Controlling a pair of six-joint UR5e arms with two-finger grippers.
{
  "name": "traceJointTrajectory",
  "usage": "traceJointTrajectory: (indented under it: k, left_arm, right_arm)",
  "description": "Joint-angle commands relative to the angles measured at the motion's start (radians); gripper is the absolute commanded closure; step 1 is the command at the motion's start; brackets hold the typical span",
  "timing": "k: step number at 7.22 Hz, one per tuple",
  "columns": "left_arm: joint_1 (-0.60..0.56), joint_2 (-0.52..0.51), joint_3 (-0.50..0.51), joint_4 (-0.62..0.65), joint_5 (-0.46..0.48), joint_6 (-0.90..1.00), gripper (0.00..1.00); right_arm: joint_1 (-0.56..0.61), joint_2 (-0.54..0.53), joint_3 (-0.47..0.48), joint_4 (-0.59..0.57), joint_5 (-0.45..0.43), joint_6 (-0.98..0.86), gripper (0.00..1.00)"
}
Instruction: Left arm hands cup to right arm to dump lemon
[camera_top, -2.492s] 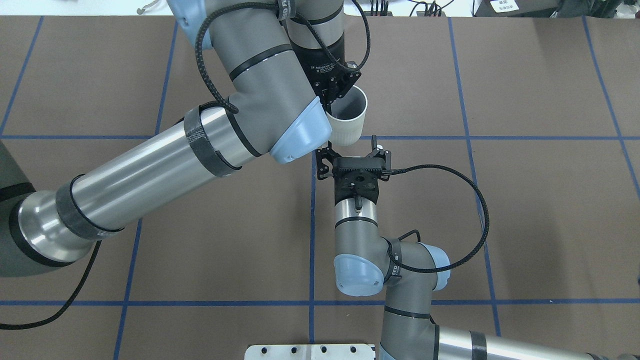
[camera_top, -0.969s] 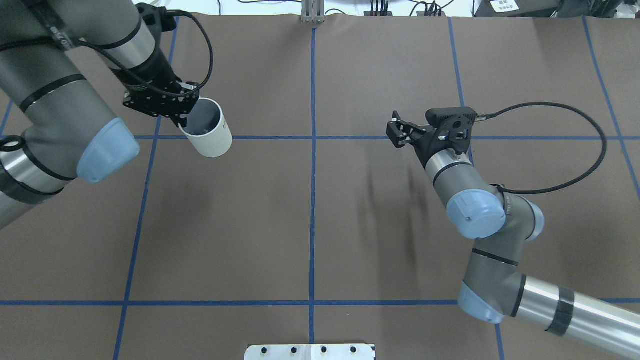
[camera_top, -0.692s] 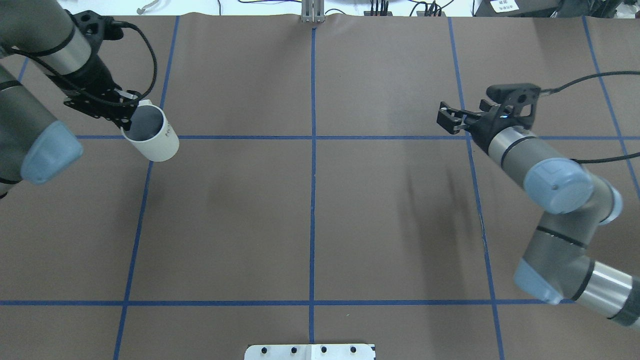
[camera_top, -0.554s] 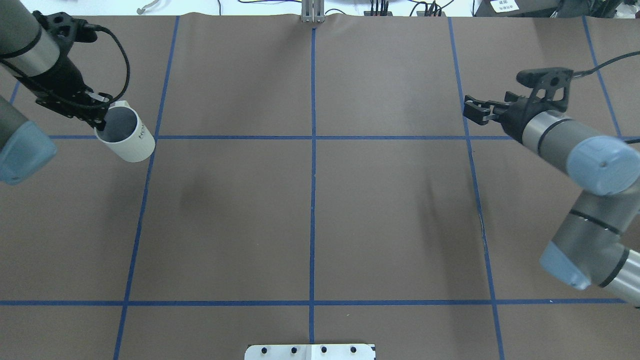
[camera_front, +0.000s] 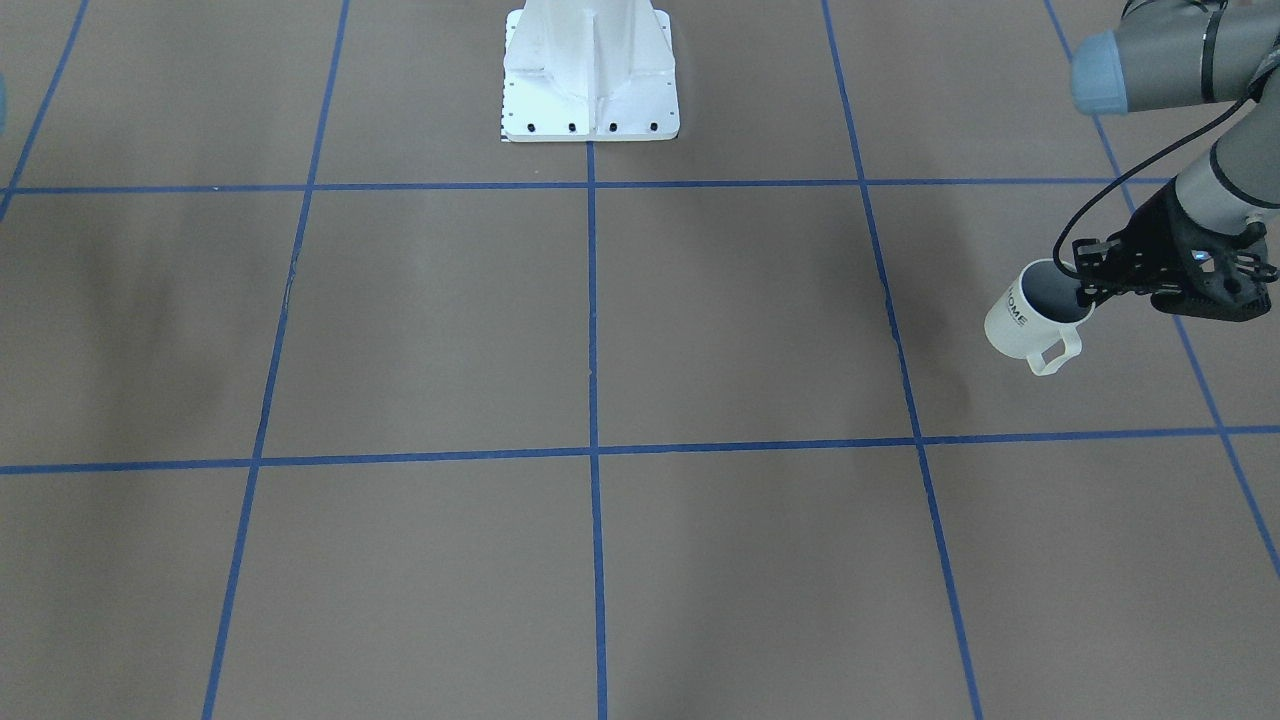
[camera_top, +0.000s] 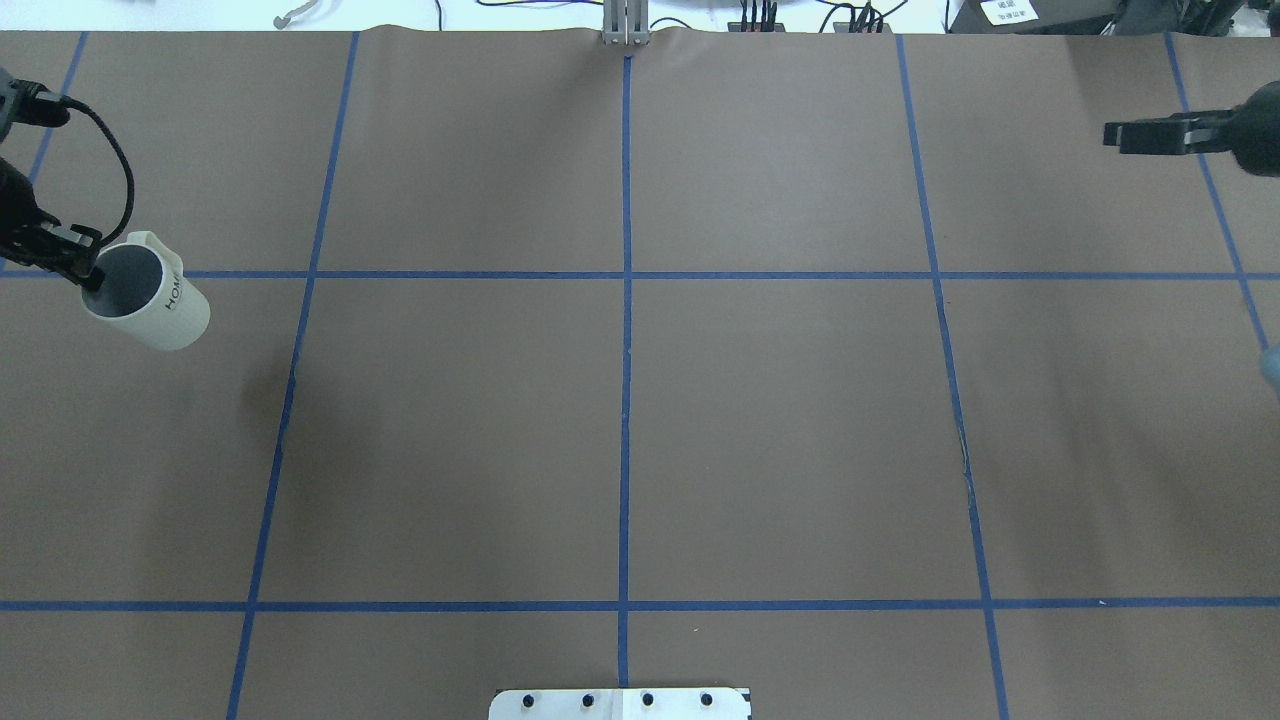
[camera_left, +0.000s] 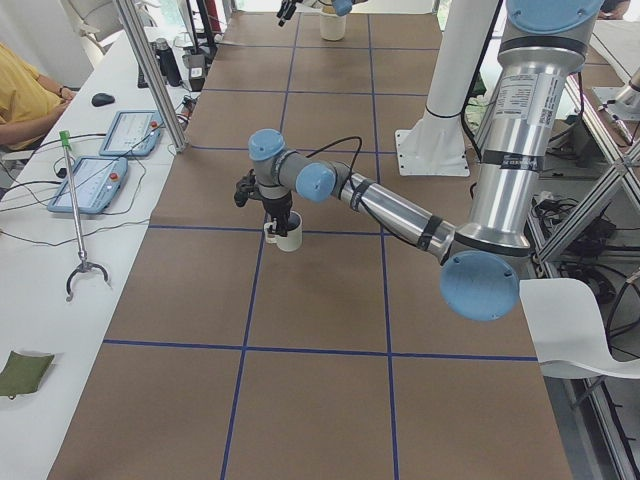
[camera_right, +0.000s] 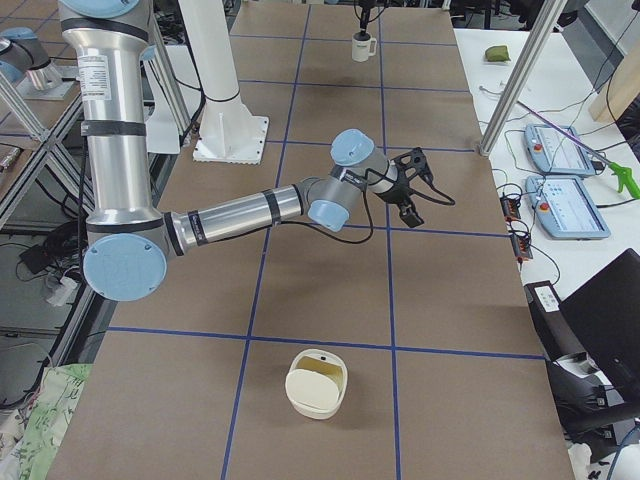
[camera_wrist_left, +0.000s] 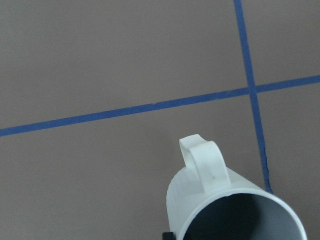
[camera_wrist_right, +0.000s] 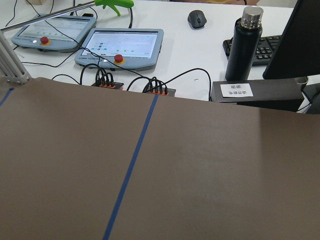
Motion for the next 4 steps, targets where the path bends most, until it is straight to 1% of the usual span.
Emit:
traceJointTrajectory:
  k: [1,2,3,4]
  left_arm:
    - [0.002,0.03,0.033,-0.013,-0.007,0.004,1.0]
    - [0.008,0.033,0.053,-0.012,-0.001,0.002,0.8]
    - [0.008,0.034,0.072,-0.012,0.007,0.008,0.22]
    - [0.003,0.034,0.063,-0.021,0.007,0.007,0.0]
  right_arm:
    - [0.096,-0.005,0.006,-0.058,0.114,-0.092,0.0]
    - [0.096,-0.007,0.007,-0.058,0.116,-0.092,0.0]
    - [0.096,-0.01,0.003,-0.058,0.116,-0.093,0.0]
    - [0.096,-0.018,0.0,-0.06,0.116,-0.093,0.0]
